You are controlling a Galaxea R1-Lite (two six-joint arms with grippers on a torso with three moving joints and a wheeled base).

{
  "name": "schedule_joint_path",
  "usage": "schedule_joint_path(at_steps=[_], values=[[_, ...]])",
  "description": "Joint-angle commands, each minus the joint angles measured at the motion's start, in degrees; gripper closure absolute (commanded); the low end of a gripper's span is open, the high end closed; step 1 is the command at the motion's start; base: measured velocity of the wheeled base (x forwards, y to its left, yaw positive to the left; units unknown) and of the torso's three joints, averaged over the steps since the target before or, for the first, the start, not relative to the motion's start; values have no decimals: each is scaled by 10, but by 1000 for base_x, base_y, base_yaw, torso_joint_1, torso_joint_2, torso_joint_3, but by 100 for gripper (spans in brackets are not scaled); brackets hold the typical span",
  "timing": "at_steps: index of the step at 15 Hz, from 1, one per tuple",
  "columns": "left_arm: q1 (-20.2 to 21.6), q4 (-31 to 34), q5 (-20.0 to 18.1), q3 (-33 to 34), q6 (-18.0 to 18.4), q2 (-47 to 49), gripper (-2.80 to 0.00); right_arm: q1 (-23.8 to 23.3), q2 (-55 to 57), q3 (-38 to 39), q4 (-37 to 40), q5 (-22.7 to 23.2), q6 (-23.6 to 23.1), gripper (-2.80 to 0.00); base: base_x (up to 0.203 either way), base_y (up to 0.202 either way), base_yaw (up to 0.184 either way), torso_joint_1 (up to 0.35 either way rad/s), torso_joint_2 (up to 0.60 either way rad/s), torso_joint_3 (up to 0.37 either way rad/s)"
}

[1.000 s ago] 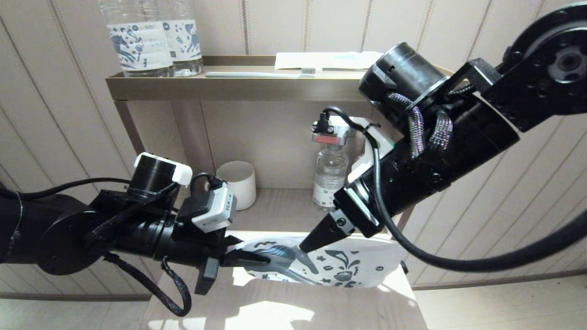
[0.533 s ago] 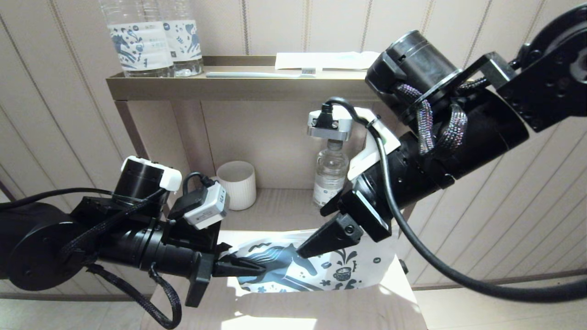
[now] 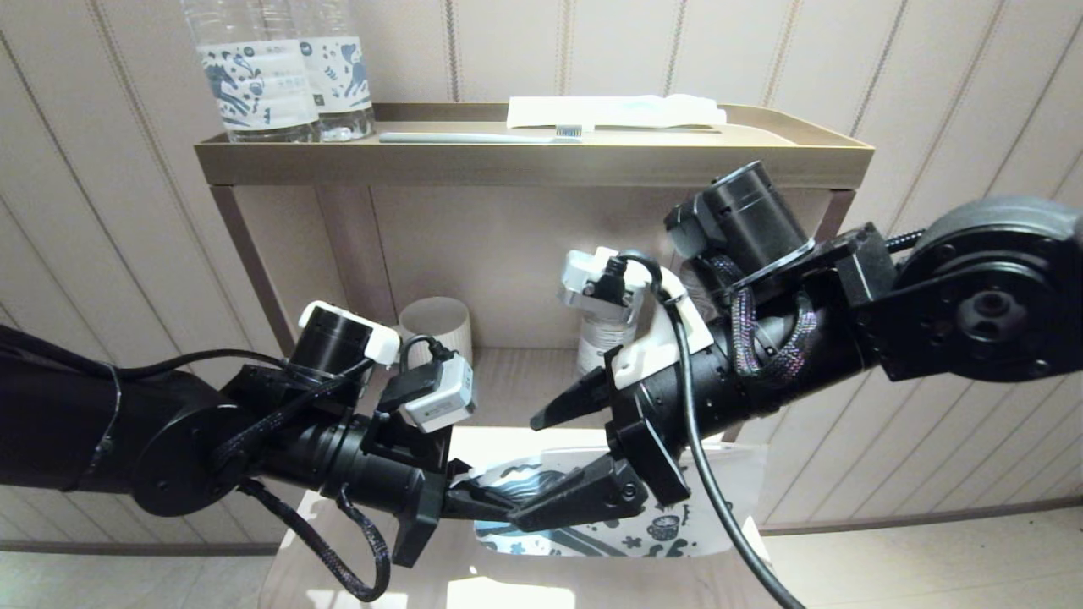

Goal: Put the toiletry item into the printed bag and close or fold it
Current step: Hand it to the other hand

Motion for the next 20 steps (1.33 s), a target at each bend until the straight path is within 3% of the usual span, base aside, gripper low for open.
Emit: schedule_joint_path(at_steps=[1,5,10,16,20], values=[[-4,-1,-2,-10,0,17,0,-3,-8,9,-21,36,-1,-280,0,0,0,0,0,0],[-4,7,-7,-12,0,12,0,-14,4,4,-19,51,-5,-280,0,0,0,0,0,0],[-3,69,-49,-44,-23,3,0,-30,17,23,-24,51,-43,-280,0,0,0,0,0,0],[-3,67,-50,-38,-17,5,0,-26,15,30,-55,51,-55,-280,0,0,0,0,0,0],[-3,65,-48,-31,-13,2,0,-63,-12,38,-55,49,-45,-280,0,0,0,0,0,0]])
